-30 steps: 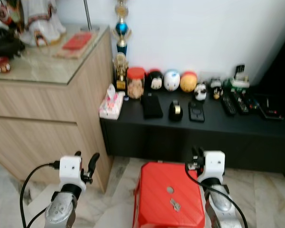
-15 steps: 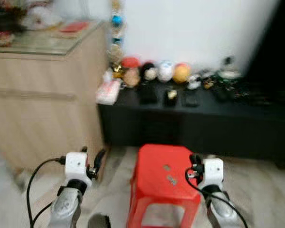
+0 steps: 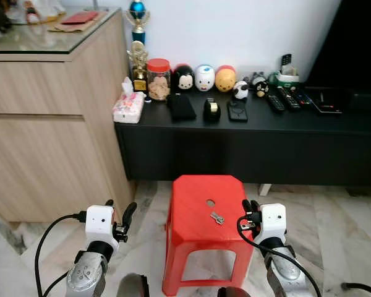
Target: Hang keys on a hook
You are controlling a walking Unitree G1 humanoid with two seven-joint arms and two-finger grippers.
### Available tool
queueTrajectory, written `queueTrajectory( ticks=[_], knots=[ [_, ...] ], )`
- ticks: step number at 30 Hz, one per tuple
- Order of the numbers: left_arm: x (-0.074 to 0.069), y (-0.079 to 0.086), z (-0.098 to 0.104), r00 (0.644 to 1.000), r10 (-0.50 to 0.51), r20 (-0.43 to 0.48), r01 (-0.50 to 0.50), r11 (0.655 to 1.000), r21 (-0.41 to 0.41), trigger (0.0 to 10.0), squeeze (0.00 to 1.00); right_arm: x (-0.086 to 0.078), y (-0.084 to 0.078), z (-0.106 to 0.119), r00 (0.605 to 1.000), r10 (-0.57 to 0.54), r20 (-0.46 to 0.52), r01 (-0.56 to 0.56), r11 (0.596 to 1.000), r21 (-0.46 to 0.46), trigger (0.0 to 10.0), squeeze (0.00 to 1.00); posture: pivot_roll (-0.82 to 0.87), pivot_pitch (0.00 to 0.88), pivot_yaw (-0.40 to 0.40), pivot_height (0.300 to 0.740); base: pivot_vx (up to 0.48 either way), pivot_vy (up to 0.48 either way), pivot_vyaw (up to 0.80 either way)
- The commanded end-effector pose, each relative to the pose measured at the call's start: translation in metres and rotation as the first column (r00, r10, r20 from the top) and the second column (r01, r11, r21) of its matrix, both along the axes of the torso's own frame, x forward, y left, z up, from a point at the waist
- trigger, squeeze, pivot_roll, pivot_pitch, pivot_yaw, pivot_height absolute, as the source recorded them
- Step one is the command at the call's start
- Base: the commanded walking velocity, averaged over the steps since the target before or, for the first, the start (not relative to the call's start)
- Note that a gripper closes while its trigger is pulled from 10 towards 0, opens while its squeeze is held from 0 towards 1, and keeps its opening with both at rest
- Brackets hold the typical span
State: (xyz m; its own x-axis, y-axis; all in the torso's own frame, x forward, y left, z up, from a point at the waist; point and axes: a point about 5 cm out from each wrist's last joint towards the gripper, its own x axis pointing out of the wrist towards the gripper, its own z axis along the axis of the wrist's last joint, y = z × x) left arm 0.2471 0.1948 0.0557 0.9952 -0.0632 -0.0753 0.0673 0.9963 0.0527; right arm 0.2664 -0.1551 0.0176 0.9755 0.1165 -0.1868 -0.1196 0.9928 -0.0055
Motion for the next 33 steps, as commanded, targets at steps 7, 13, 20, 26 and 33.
queueTrajectory(
  ticks=[7, 13, 20, 26, 33],
  knots=[
    [0.0024, -0.0035, 0.0034, 1.0, -0.006, 0.008, 0.006, 1.0, -0.008, 10.0, 0.0, -0.0007, -0.0002, -0.0021, 1.0, -0.014, -0.02, 0.014, 1.0, -0.001, 10.0, 0.0, -0.05, 0.0, -0.059, 0.632, 0.0, 0.0, 0.0],
    [0.002, -0.0047, 0.0025, 1.0, -0.009, 0.003, 0.009, 1.0, -0.007, 10.0, 0.0, 0.0, -0.0028, -0.0041, 0.999, -0.027, -0.038, 0.026, 0.999, -0.023, 10.0, 0.0, -0.05, 0.0, -0.06, 0.607, 0.0, 0.0, 0.0],
    [0.003, -0.005, 0.0031, 1.0, -0.01, 0.006, 0.01, 1.0, -0.012, 10.0, 0.0, -0.001, -0.0022, -0.0033, 0.999, -0.02, -0.026, 0.02, 1.0, -0.001, 10.0, 0.0, -0.05, 0.0, -0.06, 0.607, 0.0, 0.0, 0.0],
    [0.0037, -0.0063, 0.0035, 1.0, -0.014, 0.006, 0.014, 1.0, -0.016, 10.0, 0.0, -0.002, -0.0007, -0.0041, 0.999, -0.021, -0.032, 0.021, 1.0, -0.003, 10.0, 0.0, -0.05, 0.0, -0.059, 0.607, 0.0, 0.0, 0.0],
    [0.0021, -0.0056, 0.0007, 1.0, -0.011, -0.007, 0.011, 1.0, -0.015, 10.0, 0.0, -0.0003, -0.0019, -0.004, 0.999, -0.036, -0.038, 0.036, 0.999, -0.01, 10.0, 0.0, -0.05, 0.0, -0.06, 0.607, 0.0, 0.0, 0.0]
  ],
)
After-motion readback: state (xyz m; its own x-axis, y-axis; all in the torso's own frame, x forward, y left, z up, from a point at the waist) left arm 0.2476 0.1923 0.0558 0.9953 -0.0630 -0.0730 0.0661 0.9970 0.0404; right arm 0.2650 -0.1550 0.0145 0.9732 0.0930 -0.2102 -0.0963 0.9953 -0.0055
